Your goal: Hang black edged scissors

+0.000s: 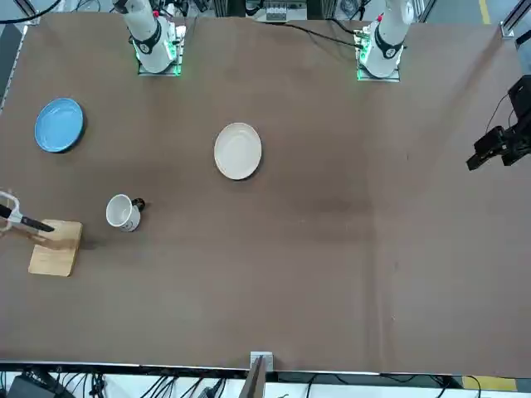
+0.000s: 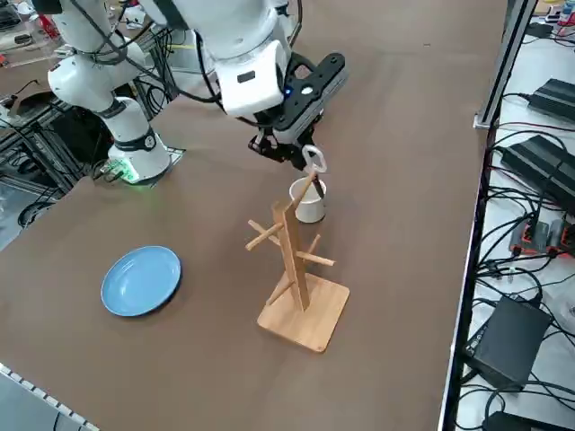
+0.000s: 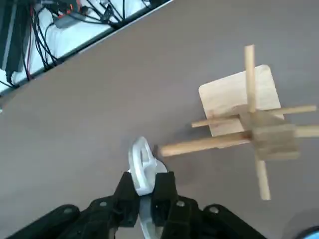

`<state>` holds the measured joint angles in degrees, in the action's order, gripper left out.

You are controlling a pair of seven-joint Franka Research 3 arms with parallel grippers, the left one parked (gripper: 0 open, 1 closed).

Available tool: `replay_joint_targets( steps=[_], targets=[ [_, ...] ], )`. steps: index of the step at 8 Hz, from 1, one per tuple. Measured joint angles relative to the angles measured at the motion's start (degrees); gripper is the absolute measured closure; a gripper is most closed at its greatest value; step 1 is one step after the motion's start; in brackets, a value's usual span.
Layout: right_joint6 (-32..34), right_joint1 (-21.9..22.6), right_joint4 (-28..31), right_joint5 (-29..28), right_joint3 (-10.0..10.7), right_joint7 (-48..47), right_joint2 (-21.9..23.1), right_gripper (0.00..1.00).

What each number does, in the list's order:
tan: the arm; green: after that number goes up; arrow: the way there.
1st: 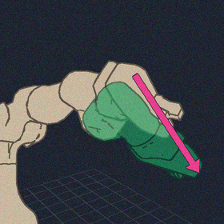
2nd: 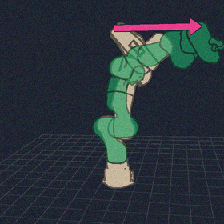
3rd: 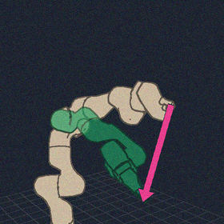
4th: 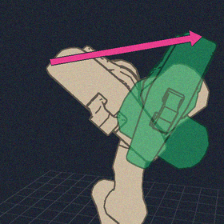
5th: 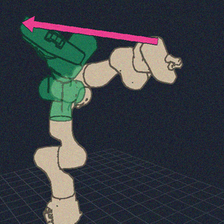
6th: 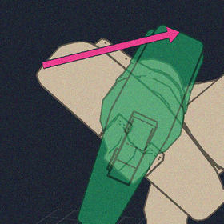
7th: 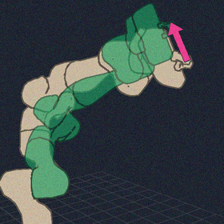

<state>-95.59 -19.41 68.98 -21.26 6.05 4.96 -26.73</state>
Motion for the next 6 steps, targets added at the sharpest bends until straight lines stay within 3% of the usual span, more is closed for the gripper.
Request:
replay_joint_targets(
  steps=[6],
  targets=[
    [0.40,-0.64,-0.12,-0.46,-0.49,0.03,-0.75,0.84]
  ],
)
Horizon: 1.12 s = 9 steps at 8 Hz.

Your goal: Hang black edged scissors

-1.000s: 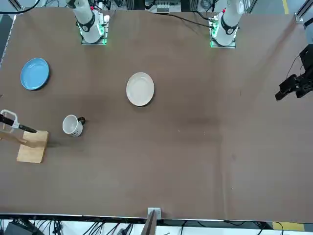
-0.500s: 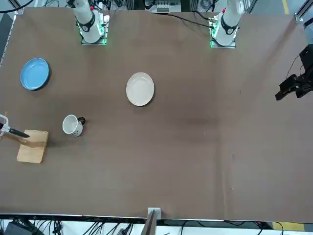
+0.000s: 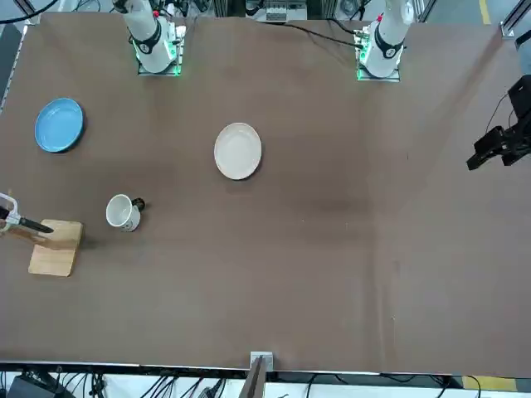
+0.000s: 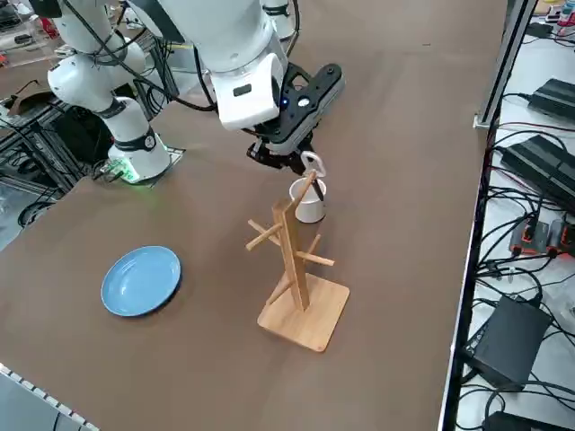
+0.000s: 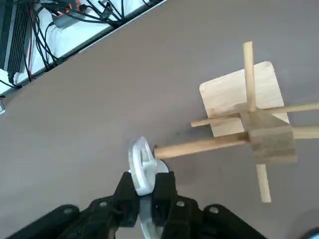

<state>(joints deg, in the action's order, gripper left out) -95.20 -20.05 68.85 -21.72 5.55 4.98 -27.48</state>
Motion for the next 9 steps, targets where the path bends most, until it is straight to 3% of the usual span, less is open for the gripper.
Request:
replay_joint_targets(
  steps=[9],
  targets=[
    [0.12,-2.33,0.10,0.00,0.05,-0.08,-1.75,0.84]
  ],
)
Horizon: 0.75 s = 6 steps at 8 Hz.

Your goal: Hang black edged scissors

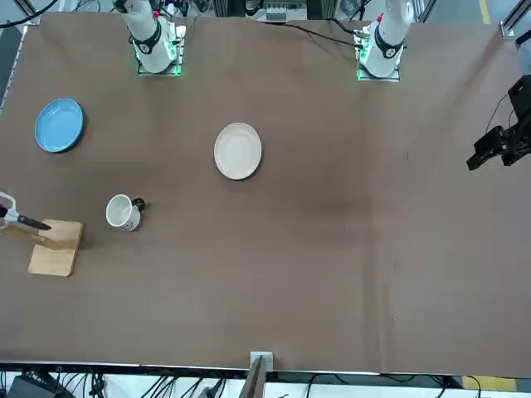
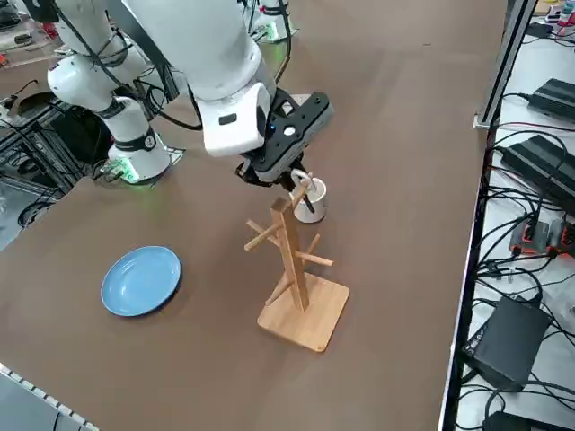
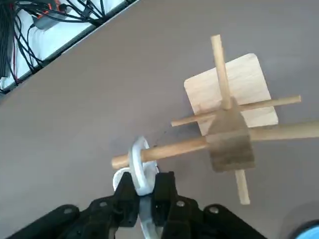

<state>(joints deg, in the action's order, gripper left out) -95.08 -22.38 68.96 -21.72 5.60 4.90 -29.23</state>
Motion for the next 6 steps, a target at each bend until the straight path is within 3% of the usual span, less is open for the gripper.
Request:
replay_joint_targets(
  steps=[4,6],
  targets=[
    [-0.11,-2.32,0.00,0.02,0.10,0.53,-1.52,0.84],
    [-0.29,-2.99,-0.03,0.01,0.05,0.94,-2.33,0.78]
  ],
)
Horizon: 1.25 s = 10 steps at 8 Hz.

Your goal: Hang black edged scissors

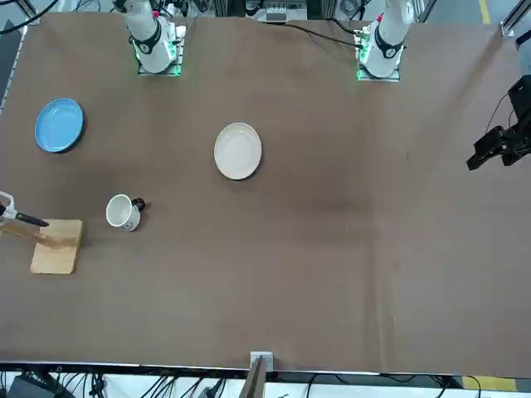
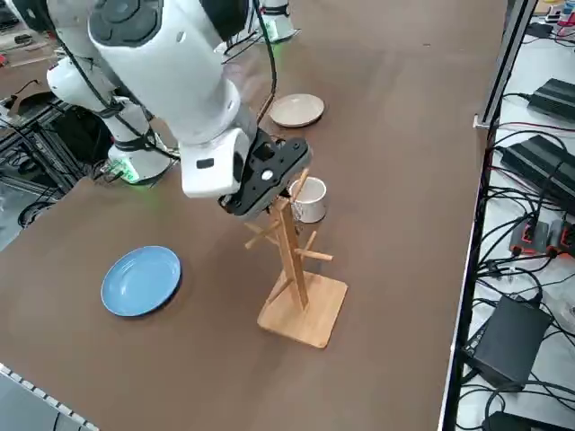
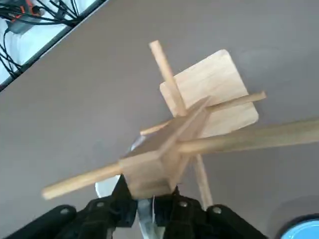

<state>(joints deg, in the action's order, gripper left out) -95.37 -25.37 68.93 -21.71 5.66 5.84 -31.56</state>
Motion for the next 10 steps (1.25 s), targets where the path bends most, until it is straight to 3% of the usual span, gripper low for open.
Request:
replay_joint_targets(
  steps=[1,5,6,10],
  targets=[
    [-0.55,0.09,-0.06,0.00,-0.27,0.03,-0.36,0.75],
    [-1.37,1.43,-2.34,1.43,-0.59,0.15,-0.47,0.07],
    [-0.66,2.78,-4.18,4.02,-0.68,0.15,-0.34,0.00],
    [7.38,12.87,-9.14,13.76,-1.11,-0.32,4.43,0.00]
  ],
)
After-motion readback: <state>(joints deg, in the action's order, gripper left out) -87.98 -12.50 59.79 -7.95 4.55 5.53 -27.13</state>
